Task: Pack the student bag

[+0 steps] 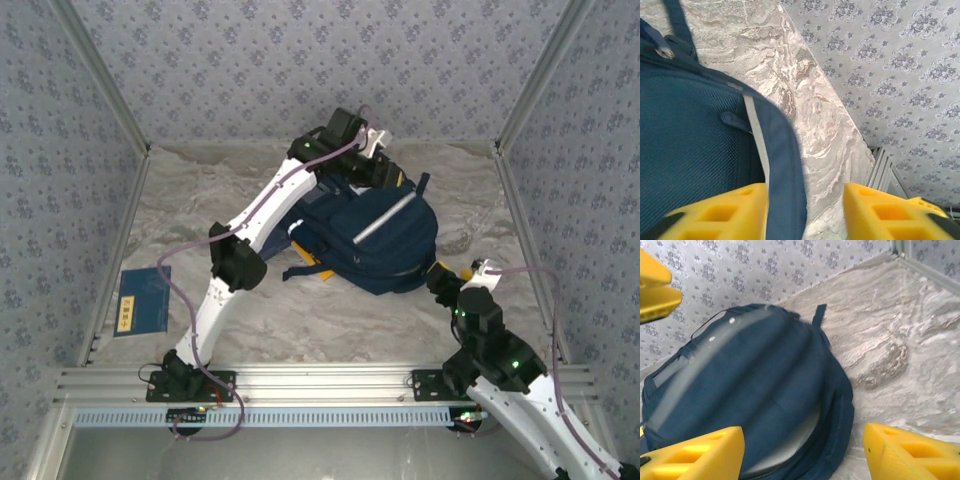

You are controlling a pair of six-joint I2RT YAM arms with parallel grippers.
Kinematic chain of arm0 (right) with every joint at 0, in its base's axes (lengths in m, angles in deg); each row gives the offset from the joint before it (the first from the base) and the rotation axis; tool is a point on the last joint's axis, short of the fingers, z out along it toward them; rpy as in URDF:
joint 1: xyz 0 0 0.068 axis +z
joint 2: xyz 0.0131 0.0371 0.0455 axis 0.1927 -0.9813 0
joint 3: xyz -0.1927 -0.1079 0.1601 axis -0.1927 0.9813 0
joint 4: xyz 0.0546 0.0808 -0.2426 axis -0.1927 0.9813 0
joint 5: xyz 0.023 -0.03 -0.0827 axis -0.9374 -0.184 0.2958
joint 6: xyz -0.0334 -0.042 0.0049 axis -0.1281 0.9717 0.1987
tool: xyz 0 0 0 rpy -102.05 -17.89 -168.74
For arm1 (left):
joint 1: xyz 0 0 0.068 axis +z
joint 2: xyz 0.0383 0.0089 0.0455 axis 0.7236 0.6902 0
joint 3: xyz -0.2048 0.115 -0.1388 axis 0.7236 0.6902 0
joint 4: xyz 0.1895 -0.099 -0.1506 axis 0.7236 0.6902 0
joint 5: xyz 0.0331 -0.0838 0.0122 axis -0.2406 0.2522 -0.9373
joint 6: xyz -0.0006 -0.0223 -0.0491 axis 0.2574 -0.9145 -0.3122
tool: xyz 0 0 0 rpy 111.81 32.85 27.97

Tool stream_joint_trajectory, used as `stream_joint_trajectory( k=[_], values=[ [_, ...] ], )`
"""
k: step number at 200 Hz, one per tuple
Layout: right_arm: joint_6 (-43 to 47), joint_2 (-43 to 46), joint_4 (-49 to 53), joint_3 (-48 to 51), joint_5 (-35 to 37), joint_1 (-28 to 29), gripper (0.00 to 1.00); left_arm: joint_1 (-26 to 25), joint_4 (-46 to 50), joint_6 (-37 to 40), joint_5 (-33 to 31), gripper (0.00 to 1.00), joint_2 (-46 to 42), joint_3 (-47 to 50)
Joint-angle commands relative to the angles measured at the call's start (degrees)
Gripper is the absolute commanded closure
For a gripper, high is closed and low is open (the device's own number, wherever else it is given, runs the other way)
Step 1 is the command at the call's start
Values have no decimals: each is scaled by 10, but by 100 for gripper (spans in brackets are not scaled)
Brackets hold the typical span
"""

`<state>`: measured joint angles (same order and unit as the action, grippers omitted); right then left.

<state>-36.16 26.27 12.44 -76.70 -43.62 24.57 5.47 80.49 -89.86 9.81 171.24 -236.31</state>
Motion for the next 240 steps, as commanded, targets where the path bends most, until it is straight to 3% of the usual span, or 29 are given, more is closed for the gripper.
stream_joint_trajectory(
  k=[1,22,50,75,94,118,125,154,191,240],
  values=[
    [37,-5,30,-34,27,4,33,5,40,43,-12,51,-87,-2],
    [47,-16,29,-47,2,5,34,10,17,55,-23,48,-181,110],
    [43,-46,-7,-46,-50,5,34,49,-157,2,-113,43,-377,427],
    [22,-74,-28,-33,-82,11,34,158,-188,-72,-269,37,-509,637],
    [10,-85,-53,-14,-101,21,34,262,-200,-136,-348,34,-594,777],
    [-1,-101,-80,4,-109,44,34,360,-156,-231,-517,7,-670,913],
    [-2,-109,-87,7,-111,52,33,390,-142,-251,-543,3,-679,941],
    [-15,-147,-109,14,-111,80,33,490,-120,-314,-578,2,-658,1025],
    [-31,-184,-152,29,-115,122,32,513,-132,-355,-609,2,-593,1071],
    [-35,-229,-200,32,-126,173,32,570,-218,-359,-553,4,-537,1095]
  ],
)
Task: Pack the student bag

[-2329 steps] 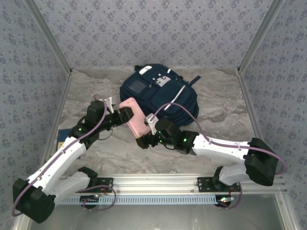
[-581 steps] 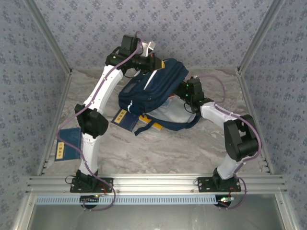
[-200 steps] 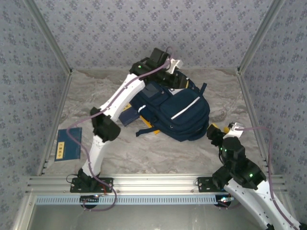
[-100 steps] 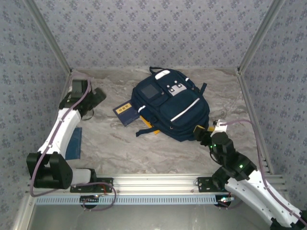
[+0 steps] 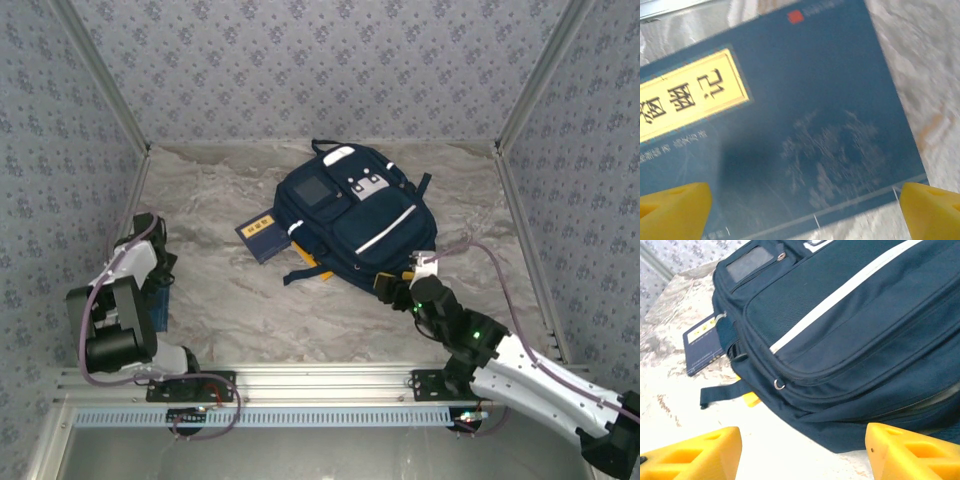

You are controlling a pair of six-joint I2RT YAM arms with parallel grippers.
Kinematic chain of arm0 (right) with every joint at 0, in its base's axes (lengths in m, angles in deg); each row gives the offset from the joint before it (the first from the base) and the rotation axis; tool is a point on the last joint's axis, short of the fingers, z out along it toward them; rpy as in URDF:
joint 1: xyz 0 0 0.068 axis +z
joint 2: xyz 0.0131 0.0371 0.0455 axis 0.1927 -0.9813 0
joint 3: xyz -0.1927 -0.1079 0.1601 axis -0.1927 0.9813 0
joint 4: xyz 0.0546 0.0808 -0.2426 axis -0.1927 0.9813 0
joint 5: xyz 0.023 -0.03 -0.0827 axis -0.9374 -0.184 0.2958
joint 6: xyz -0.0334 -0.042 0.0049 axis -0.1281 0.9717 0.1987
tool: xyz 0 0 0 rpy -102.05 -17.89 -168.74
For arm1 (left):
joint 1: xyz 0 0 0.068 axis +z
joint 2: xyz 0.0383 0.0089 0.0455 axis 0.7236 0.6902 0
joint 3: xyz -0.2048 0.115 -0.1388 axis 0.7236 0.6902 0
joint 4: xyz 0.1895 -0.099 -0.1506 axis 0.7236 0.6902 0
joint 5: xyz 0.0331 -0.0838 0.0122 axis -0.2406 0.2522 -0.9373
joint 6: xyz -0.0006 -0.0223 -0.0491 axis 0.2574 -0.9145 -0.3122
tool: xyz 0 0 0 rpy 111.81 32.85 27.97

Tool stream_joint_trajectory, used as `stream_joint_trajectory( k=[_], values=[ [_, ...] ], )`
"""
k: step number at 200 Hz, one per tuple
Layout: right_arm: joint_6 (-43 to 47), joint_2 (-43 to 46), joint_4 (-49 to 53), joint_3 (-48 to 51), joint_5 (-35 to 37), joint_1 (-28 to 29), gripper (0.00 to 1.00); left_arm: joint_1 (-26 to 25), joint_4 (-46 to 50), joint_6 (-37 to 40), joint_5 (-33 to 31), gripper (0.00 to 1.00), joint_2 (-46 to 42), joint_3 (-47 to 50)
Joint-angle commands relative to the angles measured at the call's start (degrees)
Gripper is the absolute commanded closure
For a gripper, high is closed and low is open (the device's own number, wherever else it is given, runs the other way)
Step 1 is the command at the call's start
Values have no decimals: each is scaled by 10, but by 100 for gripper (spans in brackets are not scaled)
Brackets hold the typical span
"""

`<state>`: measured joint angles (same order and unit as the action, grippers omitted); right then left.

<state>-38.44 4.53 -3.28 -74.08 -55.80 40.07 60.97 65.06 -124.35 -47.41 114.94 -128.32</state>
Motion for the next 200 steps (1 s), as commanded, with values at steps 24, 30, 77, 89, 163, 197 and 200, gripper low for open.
stream_joint_trajectory(
  k=[24,30,77,89,163,197,200],
  values=[
    [-11,-29,-65,4,-19,28,31,25,-154,-28,102,5,53,65],
    [-10,-34,-66,1,-17,30,31,24,-180,-27,122,6,59,75],
    [-8,-75,-85,-21,-19,49,31,21,-207,-68,162,9,61,104],
    [-8,-87,-90,-27,-18,56,31,13,-206,-78,162,10,42,109],
    [-4,-162,-115,-64,-15,84,31,-110,-234,-136,192,17,-37,148],
    [-6,-188,-116,-73,-15,87,31,-177,-238,-150,197,17,-69,182],
    [-6,-191,-116,-74,-15,86,31,-183,-238,-152,198,17,-72,186]
  ],
)
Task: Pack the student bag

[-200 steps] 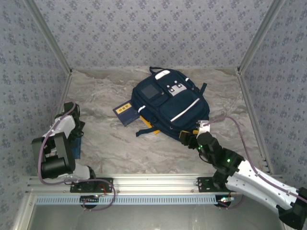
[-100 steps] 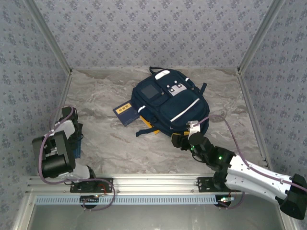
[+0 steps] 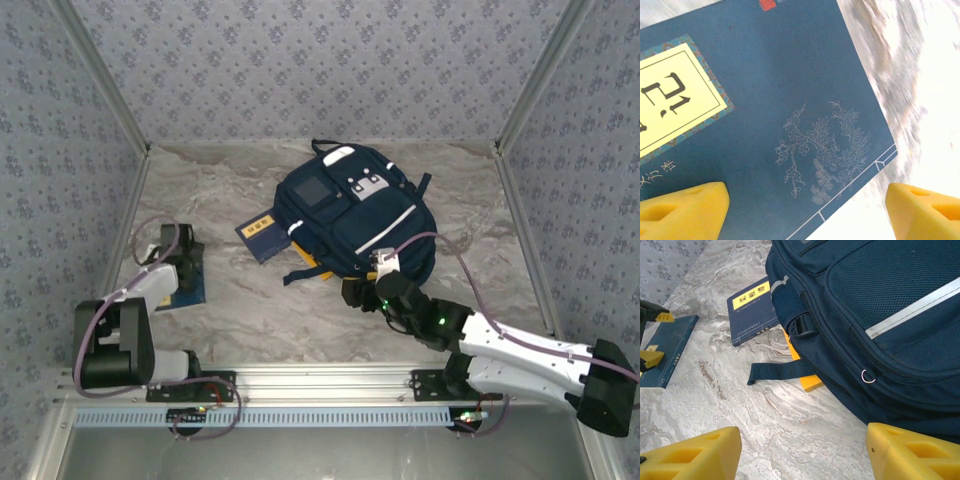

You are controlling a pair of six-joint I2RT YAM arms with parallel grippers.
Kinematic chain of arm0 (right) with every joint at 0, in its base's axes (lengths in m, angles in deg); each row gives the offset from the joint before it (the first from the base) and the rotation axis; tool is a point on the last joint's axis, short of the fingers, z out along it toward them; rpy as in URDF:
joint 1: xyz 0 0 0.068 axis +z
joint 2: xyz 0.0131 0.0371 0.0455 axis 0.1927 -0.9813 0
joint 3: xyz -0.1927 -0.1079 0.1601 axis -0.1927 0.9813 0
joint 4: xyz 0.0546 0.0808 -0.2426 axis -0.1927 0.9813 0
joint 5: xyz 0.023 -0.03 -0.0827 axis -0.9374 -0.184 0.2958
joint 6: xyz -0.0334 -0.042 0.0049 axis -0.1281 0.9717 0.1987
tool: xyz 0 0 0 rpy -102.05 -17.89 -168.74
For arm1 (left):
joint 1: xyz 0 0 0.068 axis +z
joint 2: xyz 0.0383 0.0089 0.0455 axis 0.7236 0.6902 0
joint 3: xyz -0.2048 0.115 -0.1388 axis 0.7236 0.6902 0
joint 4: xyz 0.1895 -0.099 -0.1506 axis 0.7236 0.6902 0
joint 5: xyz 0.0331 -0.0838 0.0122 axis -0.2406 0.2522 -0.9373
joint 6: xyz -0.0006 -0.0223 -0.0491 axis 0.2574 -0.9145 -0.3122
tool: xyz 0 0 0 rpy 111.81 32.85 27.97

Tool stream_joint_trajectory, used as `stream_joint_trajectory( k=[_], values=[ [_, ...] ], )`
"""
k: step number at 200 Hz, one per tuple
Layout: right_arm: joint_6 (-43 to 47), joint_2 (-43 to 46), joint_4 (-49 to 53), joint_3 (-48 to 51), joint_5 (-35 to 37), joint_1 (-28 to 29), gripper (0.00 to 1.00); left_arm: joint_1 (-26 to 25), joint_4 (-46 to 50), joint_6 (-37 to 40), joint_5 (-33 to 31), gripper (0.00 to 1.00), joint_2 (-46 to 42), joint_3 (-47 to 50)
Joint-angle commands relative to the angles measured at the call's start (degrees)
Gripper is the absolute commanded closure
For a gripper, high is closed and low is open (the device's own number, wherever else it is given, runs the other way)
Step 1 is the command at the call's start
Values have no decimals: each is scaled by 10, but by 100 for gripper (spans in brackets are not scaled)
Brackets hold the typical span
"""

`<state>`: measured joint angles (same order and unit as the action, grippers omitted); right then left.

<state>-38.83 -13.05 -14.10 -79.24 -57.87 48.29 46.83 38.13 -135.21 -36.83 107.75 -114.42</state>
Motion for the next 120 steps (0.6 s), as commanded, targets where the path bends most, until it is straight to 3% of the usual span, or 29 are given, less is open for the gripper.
stream_joint_trajectory(
  k=[1,50,75,120],
  values=[
    [-2,-16,-7,-23,5,4,31,-43,31,-45,93,17,-1,48],
    [-5,-66,-18,-40,0,4,30,-157,41,-52,104,16,-34,78],
    [-8,-108,-18,-56,-42,-7,29,-194,38,-79,118,16,-68,128],
    [-20,-245,-74,-112,-195,-35,29,-284,-53,-86,182,19,-148,181]
  ],
)
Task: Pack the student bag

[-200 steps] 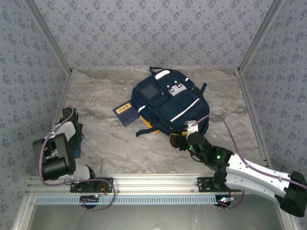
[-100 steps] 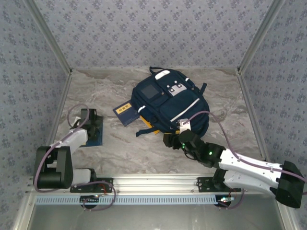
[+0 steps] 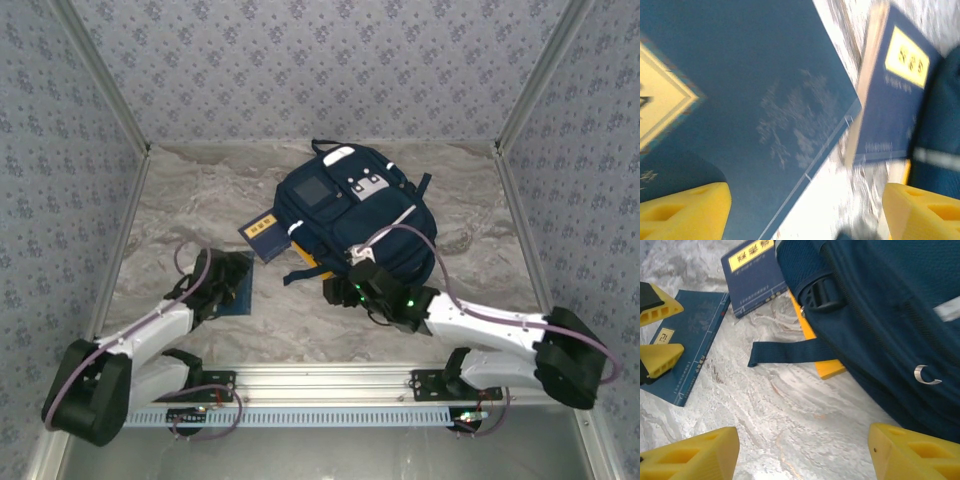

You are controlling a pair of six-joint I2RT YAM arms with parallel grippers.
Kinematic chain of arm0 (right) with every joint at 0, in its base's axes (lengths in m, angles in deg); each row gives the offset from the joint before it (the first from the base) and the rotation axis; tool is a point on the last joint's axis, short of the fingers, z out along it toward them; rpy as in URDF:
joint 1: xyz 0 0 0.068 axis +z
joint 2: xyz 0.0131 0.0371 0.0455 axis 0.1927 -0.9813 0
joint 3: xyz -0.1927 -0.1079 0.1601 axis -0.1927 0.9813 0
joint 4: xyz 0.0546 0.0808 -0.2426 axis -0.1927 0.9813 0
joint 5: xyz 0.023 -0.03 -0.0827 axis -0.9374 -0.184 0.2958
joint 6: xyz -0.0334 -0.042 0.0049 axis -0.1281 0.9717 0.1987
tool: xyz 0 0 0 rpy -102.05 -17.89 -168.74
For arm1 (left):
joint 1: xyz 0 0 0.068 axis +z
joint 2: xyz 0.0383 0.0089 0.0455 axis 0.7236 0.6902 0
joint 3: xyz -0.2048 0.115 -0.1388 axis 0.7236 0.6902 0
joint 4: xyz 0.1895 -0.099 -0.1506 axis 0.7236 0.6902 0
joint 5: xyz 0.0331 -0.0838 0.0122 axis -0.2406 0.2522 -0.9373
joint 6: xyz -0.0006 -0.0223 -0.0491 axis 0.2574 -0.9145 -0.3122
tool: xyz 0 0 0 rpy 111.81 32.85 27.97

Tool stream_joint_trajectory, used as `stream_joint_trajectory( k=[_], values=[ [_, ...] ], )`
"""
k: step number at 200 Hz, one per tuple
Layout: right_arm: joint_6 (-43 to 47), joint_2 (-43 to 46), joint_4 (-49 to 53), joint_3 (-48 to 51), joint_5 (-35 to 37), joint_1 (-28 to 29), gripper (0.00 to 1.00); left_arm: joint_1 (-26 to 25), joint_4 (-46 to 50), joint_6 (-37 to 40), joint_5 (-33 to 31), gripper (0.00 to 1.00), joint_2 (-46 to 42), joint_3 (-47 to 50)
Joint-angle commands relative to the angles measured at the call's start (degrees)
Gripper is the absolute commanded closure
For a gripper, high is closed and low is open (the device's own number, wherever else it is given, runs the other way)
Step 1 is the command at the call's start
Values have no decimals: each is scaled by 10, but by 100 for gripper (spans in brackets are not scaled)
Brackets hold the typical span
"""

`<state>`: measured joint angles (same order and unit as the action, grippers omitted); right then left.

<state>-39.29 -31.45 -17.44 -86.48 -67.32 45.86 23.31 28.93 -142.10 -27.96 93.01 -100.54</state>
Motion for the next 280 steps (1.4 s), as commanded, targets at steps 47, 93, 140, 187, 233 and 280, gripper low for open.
stream_joint_trajectory(
  k=[47,93,140,187,233,280],
  values=[
    [-18,-200,-27,-147,-192,-16,29,-79,194,78,87,14,-76,-32],
    [-41,-315,-50,-229,-272,-24,31,-72,378,160,-22,14,-254,-76],
    [-81,-415,-59,-318,-311,-21,33,30,394,159,-3,14,-291,-9],
    [-118,-491,-65,-385,-354,-18,34,111,324,189,11,15,-285,21],
    [-125,-523,-50,-407,-358,-21,34,115,220,190,50,15,-266,66],
    [-148,-556,-76,-429,-386,-17,34,117,173,191,79,17,-247,85]
  ],
)
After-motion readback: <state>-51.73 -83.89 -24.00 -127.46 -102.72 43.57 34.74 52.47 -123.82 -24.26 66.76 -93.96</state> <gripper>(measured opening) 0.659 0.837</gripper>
